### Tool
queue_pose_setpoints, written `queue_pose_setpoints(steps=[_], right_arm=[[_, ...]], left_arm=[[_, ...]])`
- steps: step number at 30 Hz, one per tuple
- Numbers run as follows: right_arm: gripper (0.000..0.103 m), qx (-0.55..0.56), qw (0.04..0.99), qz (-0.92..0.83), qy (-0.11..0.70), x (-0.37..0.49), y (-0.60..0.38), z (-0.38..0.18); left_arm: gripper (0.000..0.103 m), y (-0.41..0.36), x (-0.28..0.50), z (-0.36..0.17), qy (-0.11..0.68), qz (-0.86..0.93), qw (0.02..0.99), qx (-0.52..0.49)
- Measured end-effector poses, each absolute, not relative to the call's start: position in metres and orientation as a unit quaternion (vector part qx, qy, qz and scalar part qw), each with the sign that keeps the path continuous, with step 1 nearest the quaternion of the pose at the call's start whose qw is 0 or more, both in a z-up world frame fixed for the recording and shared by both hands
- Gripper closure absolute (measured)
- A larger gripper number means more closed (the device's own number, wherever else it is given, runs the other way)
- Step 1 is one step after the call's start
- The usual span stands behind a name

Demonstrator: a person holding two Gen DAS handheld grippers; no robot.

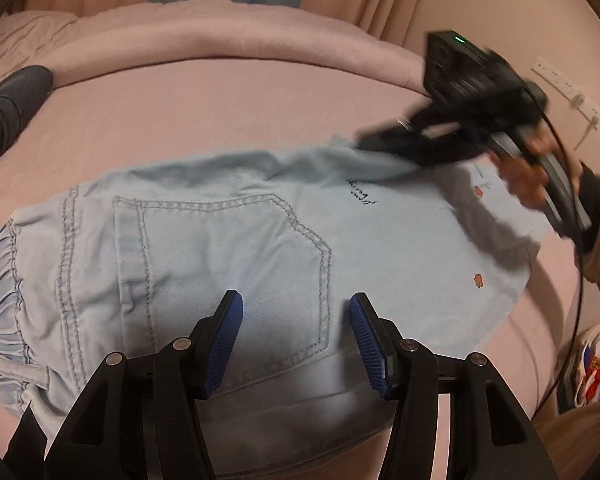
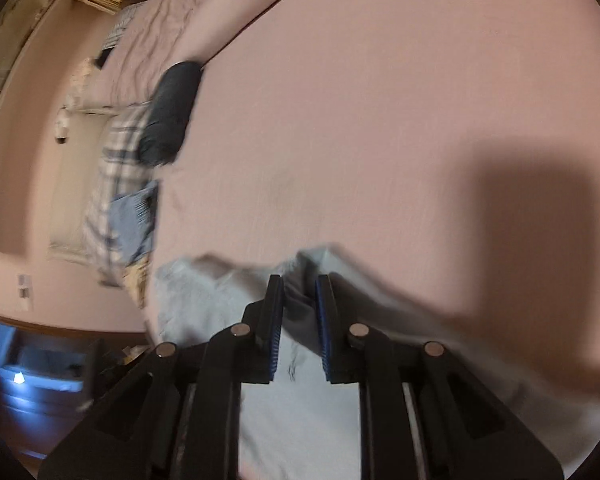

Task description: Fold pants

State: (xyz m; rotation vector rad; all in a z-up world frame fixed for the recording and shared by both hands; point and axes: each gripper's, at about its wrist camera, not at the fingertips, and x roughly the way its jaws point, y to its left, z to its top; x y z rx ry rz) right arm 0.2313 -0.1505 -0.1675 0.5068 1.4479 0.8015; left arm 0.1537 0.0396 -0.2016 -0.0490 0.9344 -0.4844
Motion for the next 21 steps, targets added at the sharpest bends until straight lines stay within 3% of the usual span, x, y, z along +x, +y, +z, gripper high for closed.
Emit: queue_pose_setpoints(steps=[4, 8, 11, 13, 15, 18, 21], right_arm=[[0.087, 0.165, 0.636, 0.375, 0.654, 0.185, -0.147, -0.167], [0.087, 0.201, 0.642, 0.362, 0.645, 0.175, -0.156, -0.174], [0.074, 0.224, 0.653, 0.371, 0.621, 0.179, -0.151, -0.166], [0.054, 0.231, 0.652, 0.383, 0.612, 0.183, -0.149, -0.158], [0.058, 0.202, 0.665, 0.377, 0.612, 0.189, -0.140, -0.157], [0.081, 0.154, 0.665, 0.357, 0.638, 0.203, -0.125, -0.163], [0.081, 0.160, 0.657, 0.347, 0.649, 0.216, -0.129, -0.168]], left_arm=[[0.048, 0.033, 0.155, -0.202, 0.443, -0.227, 0.868, -0.012], [0.048, 0.031, 0.151, -0.206, 0.441, -0.226, 0.869, -0.012], [0.048, 0.027, 0.151, -0.208, 0.440, -0.228, 0.868, -0.012], [0.048, 0.033, 0.148, -0.204, 0.439, -0.230, 0.869, -0.012], [0.048, 0.040, 0.146, -0.204, 0.437, -0.232, 0.869, -0.013], [0.048, 0.042, 0.144, -0.204, 0.434, -0.235, 0.870, -0.012], [0.048, 0.047, 0.141, -0.203, 0.432, -0.237, 0.870, -0.014]])
